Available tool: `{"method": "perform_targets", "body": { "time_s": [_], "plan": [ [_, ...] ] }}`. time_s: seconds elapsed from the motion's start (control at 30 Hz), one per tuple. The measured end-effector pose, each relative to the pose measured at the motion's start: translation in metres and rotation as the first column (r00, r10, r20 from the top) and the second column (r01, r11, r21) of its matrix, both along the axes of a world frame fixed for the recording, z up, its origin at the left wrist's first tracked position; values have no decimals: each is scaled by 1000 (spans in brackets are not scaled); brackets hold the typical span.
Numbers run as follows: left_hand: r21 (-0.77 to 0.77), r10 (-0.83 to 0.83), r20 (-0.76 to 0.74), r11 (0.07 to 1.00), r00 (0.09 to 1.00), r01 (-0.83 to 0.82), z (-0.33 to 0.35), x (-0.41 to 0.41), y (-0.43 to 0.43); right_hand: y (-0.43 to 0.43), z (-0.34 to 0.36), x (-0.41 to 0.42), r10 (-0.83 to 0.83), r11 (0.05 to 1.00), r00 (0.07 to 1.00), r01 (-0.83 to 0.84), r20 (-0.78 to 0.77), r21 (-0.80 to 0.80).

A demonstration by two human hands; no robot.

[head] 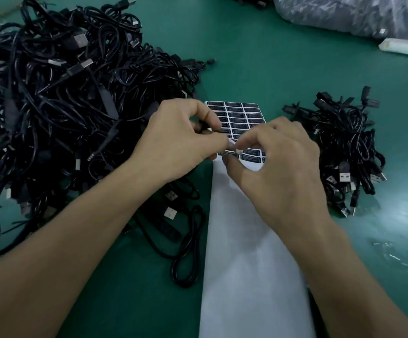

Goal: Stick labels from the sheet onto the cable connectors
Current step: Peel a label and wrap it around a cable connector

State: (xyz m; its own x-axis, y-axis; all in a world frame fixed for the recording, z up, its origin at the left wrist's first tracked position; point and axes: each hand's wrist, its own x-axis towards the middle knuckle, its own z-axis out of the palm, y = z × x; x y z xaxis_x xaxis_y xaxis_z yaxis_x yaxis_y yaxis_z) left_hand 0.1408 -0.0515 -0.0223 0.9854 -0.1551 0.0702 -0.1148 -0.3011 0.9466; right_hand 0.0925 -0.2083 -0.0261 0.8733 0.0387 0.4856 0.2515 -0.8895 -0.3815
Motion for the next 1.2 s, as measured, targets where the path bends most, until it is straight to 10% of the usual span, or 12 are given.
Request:
{"method": "perform_targets", "body": {
  "time_s": [0.27,0.4,0.6,0.83,1.2],
  "plan": [
    [-22,-30,-21,999,999,30,5,-2,0,3,-1,0,-37,999,999,37,-2,10],
    [-85,-69,-20,994,997,67,7,-2,0,-2,-1,3,-12,957,996,38,-91,288],
    [-160,-134,-25,979,991,128,10,-5,-1,-13,7,9,208,500,929,168,-306,849],
    [-129,-298,43,945,954,301,7,-8,0,-13,10,11,354,91,892,266,-280,960],
    [-142,-418,-130,905,899,401,10,-9,-1,-12,2,10,321,233,911,187,-258,954]
  ]
}}
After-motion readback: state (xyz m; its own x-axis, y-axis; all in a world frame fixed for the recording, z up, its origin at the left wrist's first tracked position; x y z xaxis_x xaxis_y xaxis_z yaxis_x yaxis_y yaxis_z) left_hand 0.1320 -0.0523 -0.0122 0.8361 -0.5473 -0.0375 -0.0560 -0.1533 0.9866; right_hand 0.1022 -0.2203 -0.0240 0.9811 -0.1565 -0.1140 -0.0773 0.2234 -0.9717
